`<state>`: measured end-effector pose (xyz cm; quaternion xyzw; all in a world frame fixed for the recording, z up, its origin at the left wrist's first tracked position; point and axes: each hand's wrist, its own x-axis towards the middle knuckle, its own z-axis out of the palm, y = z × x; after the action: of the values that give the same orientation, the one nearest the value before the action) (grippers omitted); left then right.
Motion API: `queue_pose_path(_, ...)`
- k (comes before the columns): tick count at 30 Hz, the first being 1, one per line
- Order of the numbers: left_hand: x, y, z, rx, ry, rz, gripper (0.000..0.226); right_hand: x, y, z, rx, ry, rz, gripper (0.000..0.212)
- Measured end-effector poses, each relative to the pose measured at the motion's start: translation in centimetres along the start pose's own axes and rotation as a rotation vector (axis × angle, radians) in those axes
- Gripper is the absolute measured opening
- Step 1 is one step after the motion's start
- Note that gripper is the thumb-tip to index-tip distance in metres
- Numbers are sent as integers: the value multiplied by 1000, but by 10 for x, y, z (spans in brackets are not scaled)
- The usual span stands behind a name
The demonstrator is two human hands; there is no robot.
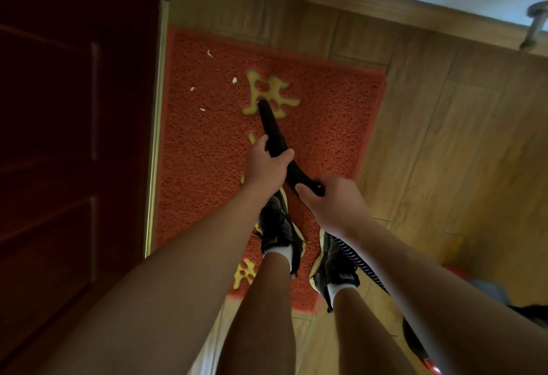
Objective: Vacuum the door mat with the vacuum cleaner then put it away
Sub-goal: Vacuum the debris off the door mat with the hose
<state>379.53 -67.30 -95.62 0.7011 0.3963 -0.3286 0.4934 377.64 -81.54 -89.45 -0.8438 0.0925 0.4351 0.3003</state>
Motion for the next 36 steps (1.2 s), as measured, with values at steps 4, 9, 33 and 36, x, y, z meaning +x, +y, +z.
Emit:
queue_pose_path(4, 1, 0, -6, -13, -2, -2, 64, 1, -5, 2, 14, -4, 13, 40)
queue_pose_path(9, 2, 2, -14, -20, 6, 18, 61, 3, -12, 6, 21, -4, 3, 41)
queue_pose_path(33, 26, 17, -65, -103, 65, 73, 55, 32, -61, 13, 64, -37, -66, 33)
queue_pose_path(36, 28, 20, -69, -99, 70, 85, 55, 36, -65, 12, 56, -31, -72, 34)
